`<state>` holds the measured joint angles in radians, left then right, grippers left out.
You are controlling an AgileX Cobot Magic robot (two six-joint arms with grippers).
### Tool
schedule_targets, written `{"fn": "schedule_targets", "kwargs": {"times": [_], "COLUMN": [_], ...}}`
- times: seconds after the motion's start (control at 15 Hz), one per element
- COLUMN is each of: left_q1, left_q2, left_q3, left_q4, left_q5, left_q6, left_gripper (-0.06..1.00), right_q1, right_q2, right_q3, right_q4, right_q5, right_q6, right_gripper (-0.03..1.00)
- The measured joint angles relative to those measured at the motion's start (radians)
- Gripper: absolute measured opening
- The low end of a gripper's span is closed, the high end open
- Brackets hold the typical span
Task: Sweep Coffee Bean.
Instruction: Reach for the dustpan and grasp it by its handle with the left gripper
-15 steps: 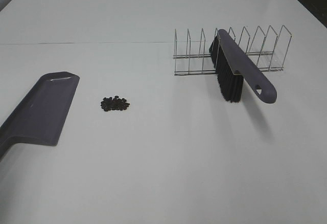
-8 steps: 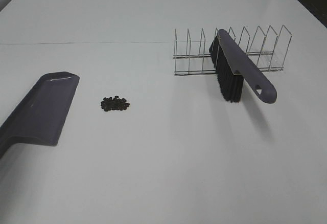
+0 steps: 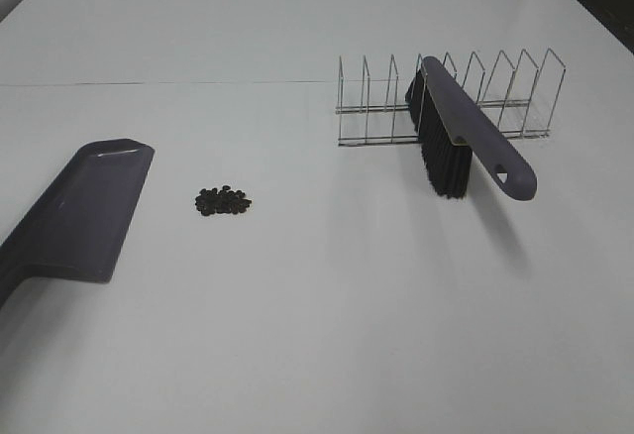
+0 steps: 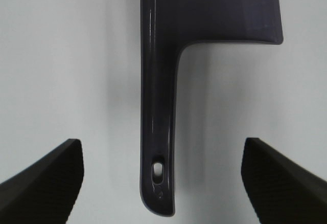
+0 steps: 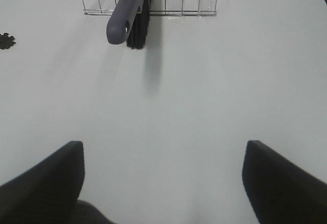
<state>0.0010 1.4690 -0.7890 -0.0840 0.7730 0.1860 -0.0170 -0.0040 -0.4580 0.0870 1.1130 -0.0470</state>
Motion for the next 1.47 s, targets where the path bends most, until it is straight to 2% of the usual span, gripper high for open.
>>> {"fn": "schedule_targets", "kwargs": {"times": [0.27,0.6,1.47], "left_q1": [0.0,0.0,0.0], "left_q2": [0.106,0.213,0.402], "left_q3": [0.0,-0.001,-0.014], "left_q4": [-0.011,-0.026,-0.036], "left_q5": [-0.04,-0.151,-0.21], "left_q6": [0.014,0.049,0.053], "left_gripper": [0.77,0.77,0.77], "right_q1": [0.0,0.0,0.0], "right_q2": [0.0,0.0,0.0], "right_q3": [0.0,0.0,0.0], "right_q4": [0.0,0.0,0.0], "right_q5": [0.0,0.0,0.0], "right_q6": [0.0,0.0,0.0], "right_gripper": [0.72,0.72,0.72]}}
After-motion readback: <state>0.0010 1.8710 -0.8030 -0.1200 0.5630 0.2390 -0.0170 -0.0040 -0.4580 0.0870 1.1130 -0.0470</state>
